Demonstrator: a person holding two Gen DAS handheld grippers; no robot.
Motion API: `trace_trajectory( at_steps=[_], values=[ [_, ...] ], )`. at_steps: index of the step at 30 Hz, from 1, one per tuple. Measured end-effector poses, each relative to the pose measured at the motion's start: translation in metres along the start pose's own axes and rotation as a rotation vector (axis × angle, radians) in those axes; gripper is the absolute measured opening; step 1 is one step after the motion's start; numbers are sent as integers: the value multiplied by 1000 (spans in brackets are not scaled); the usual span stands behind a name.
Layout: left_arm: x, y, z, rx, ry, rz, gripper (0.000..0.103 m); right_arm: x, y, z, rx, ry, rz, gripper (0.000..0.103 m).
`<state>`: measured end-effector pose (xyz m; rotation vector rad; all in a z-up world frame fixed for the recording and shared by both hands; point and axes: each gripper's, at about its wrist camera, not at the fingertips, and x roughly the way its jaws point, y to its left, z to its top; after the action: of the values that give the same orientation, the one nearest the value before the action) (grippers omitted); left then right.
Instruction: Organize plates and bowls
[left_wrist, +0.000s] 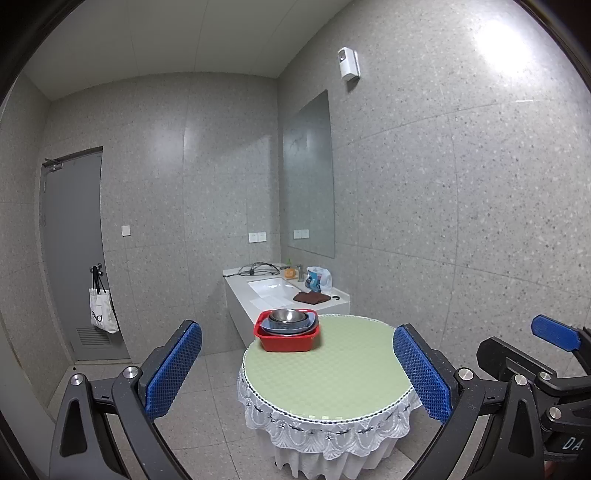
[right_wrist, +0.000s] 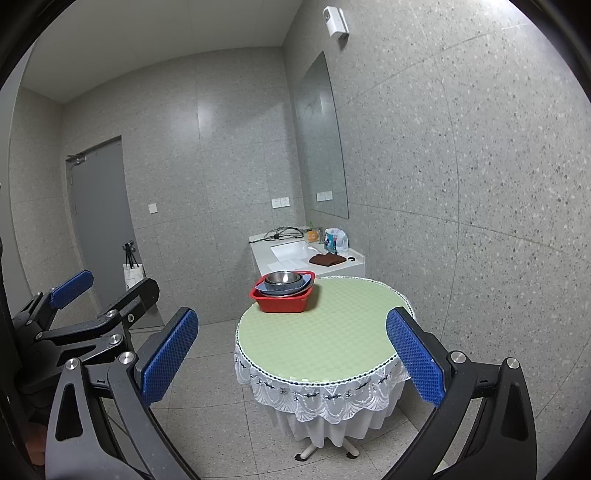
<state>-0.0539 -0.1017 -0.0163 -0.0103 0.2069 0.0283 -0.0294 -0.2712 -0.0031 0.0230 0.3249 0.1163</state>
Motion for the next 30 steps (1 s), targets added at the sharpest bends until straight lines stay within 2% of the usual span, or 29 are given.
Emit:
trace_trajectory(
  at_steps=[30],
  values=[
    [17, -8, 0, 8, 6, 5, 102, 12, -3, -4, 9, 6, 2, 103]
  ],
)
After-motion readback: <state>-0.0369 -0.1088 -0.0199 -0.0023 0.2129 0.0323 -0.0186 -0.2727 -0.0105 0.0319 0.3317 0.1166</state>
